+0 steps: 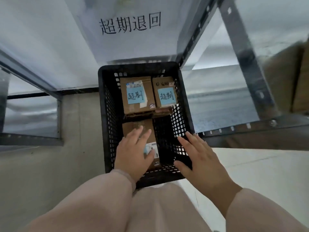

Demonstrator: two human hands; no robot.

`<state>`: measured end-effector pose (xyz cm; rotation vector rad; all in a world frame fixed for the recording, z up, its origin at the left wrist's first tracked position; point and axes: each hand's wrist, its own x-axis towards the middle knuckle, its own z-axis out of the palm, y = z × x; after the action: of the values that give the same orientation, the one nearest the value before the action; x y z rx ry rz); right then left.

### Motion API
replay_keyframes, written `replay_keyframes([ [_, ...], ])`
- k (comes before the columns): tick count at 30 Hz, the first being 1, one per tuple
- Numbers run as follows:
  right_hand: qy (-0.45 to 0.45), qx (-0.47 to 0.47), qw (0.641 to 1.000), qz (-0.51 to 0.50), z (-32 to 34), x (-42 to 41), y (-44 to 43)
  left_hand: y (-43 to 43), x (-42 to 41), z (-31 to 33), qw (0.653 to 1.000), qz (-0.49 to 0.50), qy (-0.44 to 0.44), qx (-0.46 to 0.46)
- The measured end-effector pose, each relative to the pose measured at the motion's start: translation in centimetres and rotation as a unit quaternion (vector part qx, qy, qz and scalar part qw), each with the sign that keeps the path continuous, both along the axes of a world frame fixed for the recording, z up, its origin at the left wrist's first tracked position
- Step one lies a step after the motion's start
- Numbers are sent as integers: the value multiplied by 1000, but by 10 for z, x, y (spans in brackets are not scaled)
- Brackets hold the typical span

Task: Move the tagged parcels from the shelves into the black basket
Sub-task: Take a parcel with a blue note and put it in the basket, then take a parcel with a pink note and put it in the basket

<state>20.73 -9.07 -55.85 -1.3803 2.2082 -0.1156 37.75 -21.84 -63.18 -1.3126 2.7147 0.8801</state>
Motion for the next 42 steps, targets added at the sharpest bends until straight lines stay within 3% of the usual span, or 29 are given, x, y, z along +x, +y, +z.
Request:
replay_keyframes([
  [8, 83, -137, 987, -16, 133, -4, 69, 39, -28, 167, 974, -108, 110, -167],
  [17, 175, -211, 954, -119, 251, -56, 220, 169, -113, 300, 896, -266, 212, -286],
  [24, 278, -228, 912, -197, 321, -133, 386, 308, -236, 385, 841, -305, 321, -310],
  [30, 339, -231, 871, -270, 368, -183, 515, 429, -325, 437, 815, -332, 347, -324],
  [42, 396, -234, 818, -346, 420, -289, 623, 541, -474, 498, 780, -364, 396, -320],
])
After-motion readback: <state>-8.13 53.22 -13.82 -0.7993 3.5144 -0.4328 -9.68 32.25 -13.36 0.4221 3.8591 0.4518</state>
